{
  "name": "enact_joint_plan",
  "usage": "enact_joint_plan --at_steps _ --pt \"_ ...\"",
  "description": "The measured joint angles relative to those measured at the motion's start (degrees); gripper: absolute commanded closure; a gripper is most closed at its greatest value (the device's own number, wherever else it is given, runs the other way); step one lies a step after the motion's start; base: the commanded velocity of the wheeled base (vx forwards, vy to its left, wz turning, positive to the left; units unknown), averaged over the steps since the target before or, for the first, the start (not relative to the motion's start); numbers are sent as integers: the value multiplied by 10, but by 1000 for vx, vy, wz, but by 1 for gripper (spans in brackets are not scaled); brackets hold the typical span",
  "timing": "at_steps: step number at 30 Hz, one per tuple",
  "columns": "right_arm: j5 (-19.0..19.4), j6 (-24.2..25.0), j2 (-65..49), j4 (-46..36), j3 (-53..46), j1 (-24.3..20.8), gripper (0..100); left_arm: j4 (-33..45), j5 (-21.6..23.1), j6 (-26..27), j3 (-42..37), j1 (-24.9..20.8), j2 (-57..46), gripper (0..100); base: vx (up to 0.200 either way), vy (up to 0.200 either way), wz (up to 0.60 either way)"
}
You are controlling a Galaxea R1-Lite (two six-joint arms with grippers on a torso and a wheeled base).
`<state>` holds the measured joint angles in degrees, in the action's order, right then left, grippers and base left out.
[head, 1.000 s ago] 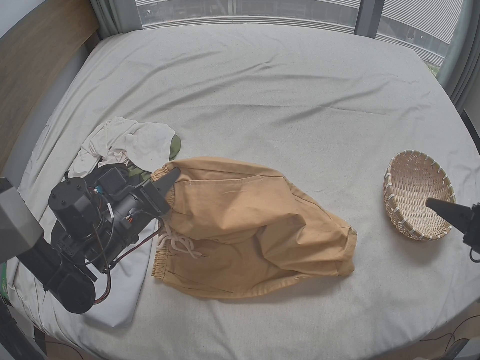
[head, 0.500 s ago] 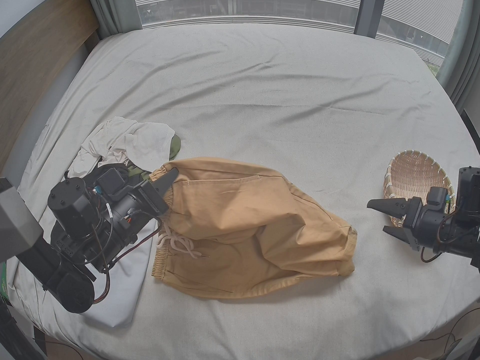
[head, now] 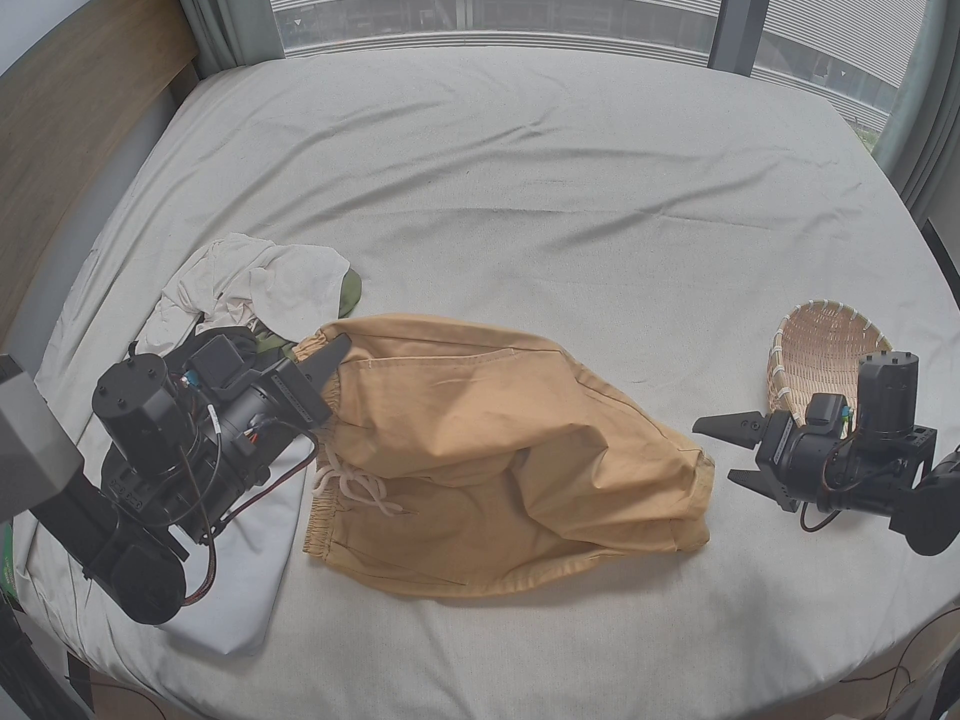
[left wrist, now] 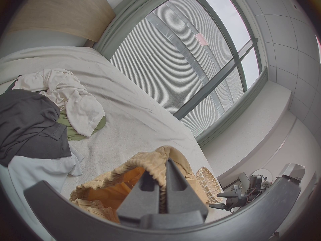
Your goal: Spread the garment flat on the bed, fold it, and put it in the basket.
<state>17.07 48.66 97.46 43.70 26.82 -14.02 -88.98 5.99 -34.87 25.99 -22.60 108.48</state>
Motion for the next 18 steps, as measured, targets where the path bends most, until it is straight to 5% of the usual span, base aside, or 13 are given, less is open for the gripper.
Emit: enact_joint_plan --at_steps 14,15,18 --pt "0 56 86 96 -4 5 0 0 0 1 -1 0 0 100 0 0 0" --pt "0 61 92 106 -4 5 100 0 0 1 -1 0 0 100 0 0 0" --pt "0 70 107 130 -3 4 100 0 -1 1 -3 0 -1 100 0 0 0"
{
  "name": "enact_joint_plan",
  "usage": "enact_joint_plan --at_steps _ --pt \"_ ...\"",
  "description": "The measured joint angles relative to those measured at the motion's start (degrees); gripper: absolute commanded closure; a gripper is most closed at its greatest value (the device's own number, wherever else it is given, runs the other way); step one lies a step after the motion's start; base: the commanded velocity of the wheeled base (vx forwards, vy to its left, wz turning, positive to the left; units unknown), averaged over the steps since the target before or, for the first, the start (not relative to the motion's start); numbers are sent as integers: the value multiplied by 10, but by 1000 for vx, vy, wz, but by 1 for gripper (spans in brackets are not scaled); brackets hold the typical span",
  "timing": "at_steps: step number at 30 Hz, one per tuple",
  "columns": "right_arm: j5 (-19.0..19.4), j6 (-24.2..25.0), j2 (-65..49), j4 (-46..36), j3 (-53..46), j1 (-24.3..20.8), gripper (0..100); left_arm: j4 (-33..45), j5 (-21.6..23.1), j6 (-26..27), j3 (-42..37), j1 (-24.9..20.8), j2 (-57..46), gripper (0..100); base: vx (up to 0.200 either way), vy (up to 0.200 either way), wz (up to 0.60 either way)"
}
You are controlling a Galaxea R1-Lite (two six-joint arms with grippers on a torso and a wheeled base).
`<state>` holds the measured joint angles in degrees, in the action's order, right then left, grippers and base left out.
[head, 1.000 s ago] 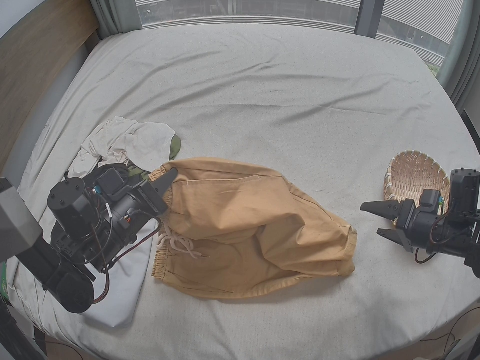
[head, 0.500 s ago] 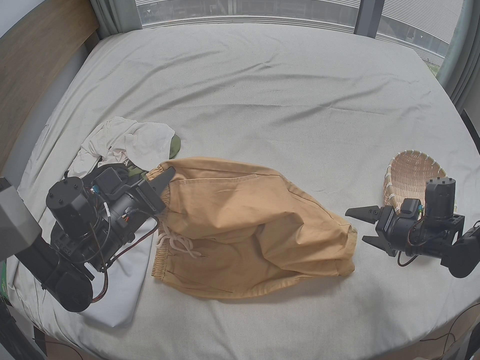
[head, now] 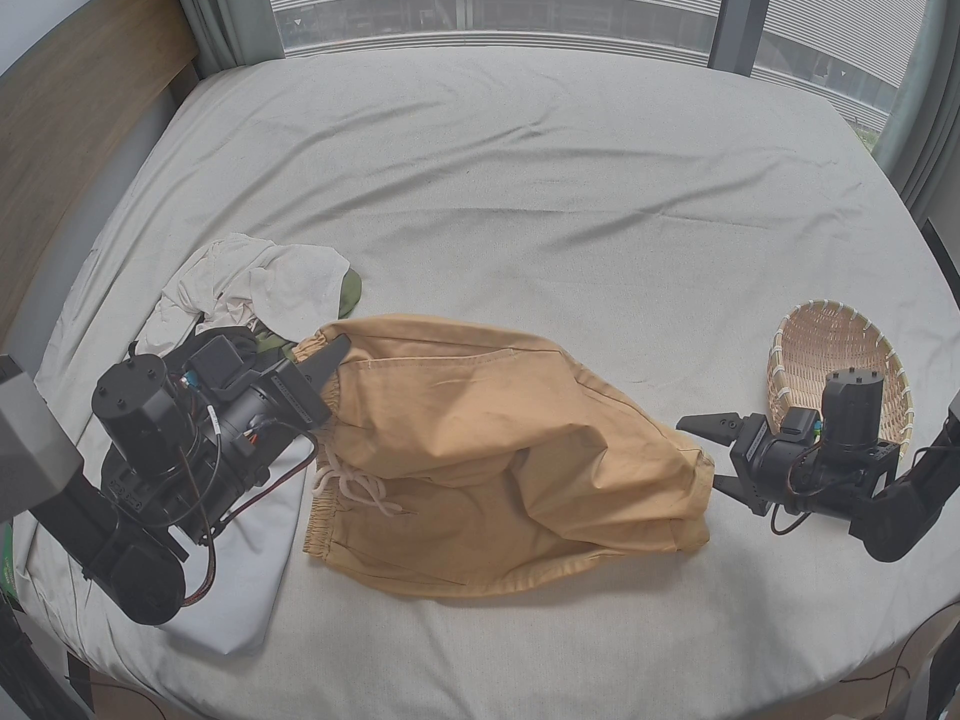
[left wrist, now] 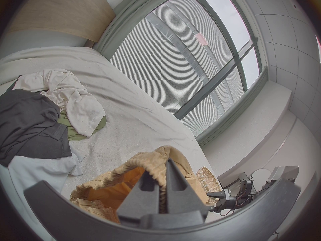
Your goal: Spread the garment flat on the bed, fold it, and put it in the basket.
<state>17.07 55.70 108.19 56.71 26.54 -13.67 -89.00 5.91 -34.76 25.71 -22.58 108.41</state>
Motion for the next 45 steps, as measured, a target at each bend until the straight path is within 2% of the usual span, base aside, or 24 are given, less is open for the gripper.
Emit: enact_joint_plan --at_steps 11,21,24,28,33,38,39,45 --pt "2 54 25 104 -22 0 100 0 1 -2 -16 -1 -8 100 0 0 0" --pt "58 54 -89 110 -78 3 100 0 8 -3 -39 -2 -15 100 0 0 0" --pt "66 33 -125 74 -90 4 100 0 12 -3 -47 3 -13 100 0 0 0" --pt "70 -22 -144 30 -105 0 100 0 13 -1 -53 13 -2 100 0 0 0" --pt "80 -66 -130 21 -124 -8 100 0 13 4 -54 30 15 100 0 0 0" --pt "85 -90 -95 20 -137 -23 100 0 12 8 -53 41 25 100 0 0 0" --pt "86 -92 -89 24 -139 -27 0 0 12 8 -54 42 27 100 0 0 0" --pt "85 -93 -57 89 -143 -36 0 0 11 9 -56 44 30 100 0 0 0"
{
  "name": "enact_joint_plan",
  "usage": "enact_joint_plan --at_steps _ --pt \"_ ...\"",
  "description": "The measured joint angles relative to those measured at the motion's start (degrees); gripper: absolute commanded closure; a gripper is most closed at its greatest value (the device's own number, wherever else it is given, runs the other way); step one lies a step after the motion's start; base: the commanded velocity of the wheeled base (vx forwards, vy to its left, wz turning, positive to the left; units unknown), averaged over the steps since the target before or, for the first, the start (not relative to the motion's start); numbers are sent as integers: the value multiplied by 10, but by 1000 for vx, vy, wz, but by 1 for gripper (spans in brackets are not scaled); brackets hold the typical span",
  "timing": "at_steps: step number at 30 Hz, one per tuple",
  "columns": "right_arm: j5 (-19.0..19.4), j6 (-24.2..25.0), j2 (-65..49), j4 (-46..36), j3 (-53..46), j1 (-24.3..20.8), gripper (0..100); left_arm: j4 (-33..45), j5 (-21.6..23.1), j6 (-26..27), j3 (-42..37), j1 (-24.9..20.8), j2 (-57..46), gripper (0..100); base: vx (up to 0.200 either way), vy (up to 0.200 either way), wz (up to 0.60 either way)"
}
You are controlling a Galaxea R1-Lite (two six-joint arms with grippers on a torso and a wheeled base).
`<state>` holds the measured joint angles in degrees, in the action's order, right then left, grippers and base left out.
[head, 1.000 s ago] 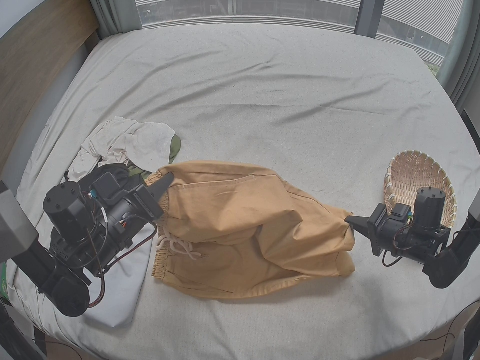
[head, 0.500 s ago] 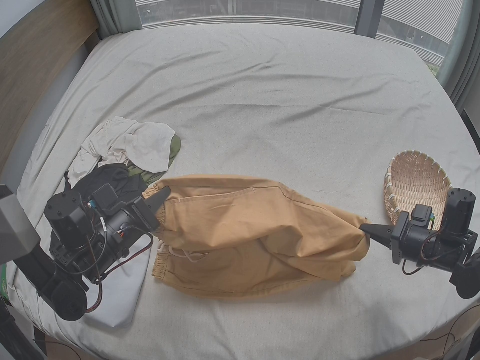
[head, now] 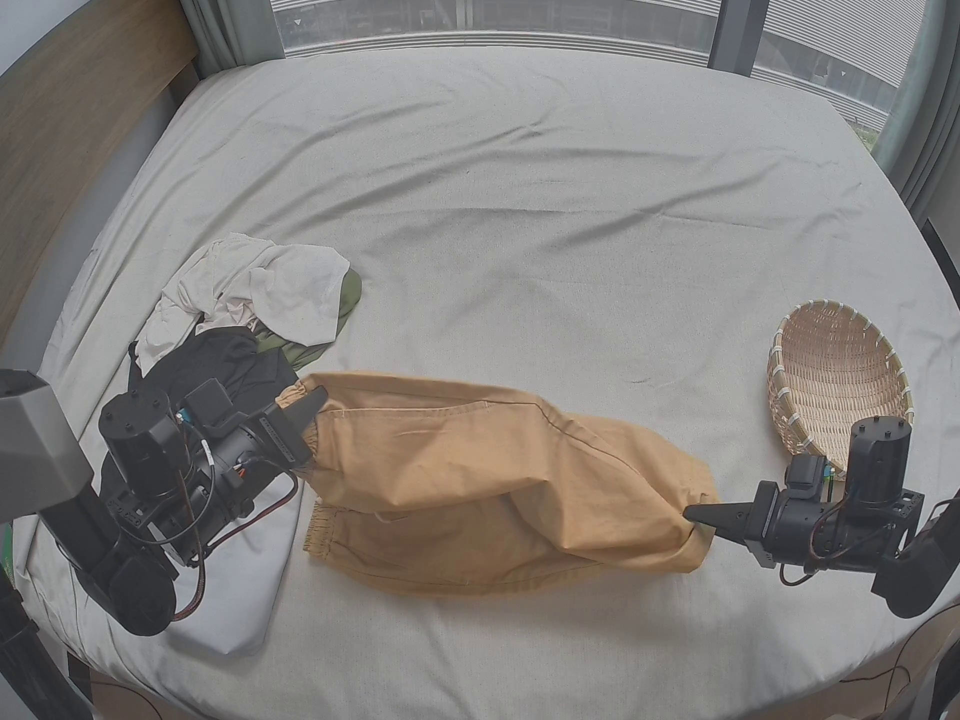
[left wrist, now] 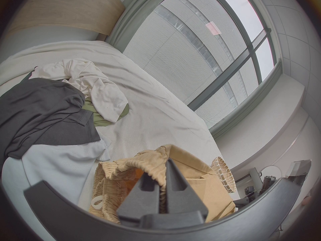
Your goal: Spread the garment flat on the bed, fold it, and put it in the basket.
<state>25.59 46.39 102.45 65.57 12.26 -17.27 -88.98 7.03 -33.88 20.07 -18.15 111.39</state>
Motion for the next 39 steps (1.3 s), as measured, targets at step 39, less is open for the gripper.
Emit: enact_joint_plan --at_steps 39 --pt "37 115 126 226 58 28 0 0 0 0 -6 -3 -4 100 0 0 0"
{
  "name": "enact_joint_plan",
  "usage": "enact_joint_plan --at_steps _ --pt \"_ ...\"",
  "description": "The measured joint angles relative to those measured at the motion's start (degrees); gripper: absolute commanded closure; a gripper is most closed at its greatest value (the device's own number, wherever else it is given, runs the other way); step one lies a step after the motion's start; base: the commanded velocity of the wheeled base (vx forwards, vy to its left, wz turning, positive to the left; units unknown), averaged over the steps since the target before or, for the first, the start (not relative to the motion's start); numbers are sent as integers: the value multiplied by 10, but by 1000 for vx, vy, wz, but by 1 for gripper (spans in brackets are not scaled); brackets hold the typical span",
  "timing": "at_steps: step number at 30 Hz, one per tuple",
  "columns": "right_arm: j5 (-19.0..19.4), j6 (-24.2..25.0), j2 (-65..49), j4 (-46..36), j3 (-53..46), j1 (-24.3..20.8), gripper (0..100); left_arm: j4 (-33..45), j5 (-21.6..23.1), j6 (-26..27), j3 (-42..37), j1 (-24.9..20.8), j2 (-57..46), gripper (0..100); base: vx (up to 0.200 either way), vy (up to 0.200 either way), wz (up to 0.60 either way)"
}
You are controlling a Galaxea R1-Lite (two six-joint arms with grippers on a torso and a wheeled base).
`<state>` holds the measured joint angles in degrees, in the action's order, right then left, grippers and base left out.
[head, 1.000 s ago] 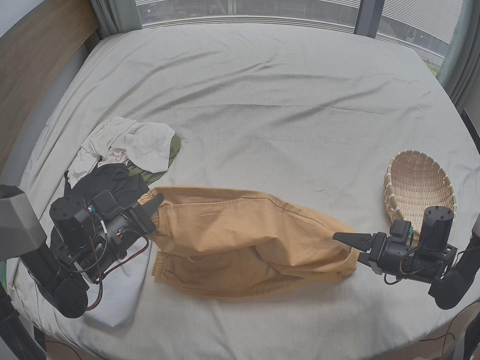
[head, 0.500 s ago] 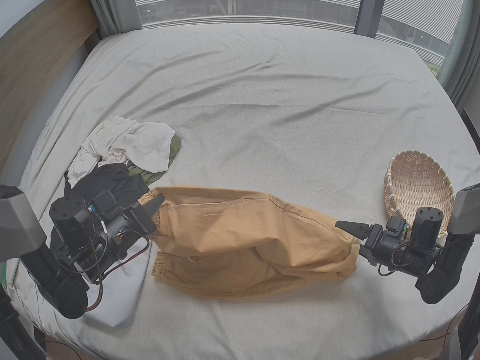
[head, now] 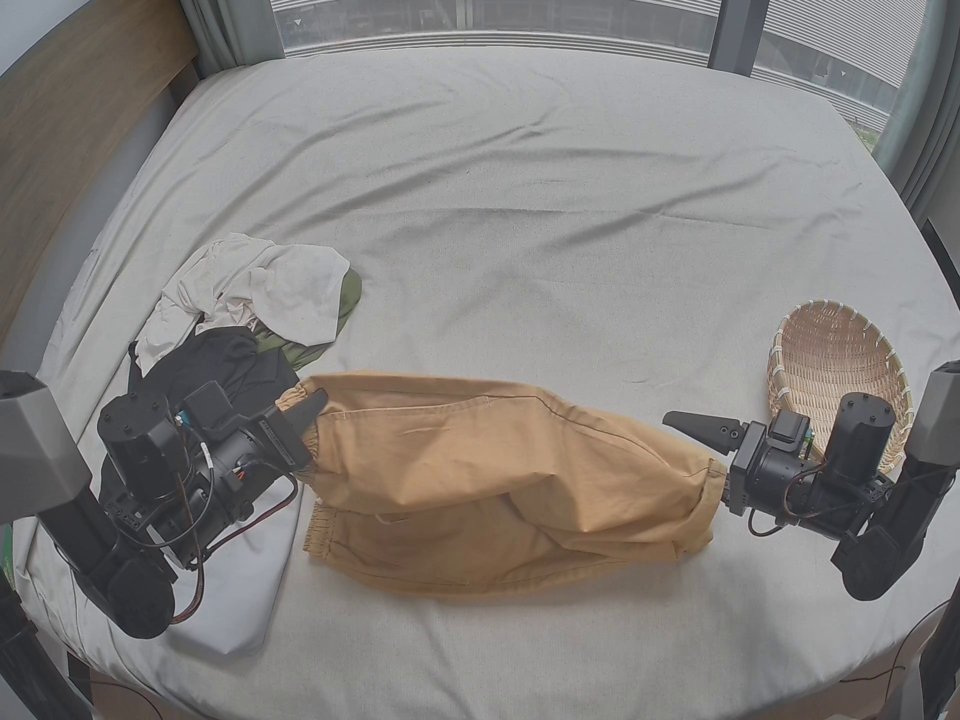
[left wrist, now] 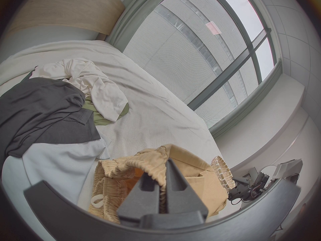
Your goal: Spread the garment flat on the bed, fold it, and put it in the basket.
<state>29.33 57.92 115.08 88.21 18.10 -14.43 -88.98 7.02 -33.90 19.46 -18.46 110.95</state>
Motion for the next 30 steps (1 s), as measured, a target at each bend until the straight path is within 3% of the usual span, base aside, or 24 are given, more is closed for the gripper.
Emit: enact_joint_plan --at_steps 18,30 --pt "87 12 -81 0 -15 9 0 0 -1 -3 2 5 -5 100 0 0 0" --pt "95 -19 -32 1 -1 4 0 0 -3 -9 29 30 -13 100 0 0 0"
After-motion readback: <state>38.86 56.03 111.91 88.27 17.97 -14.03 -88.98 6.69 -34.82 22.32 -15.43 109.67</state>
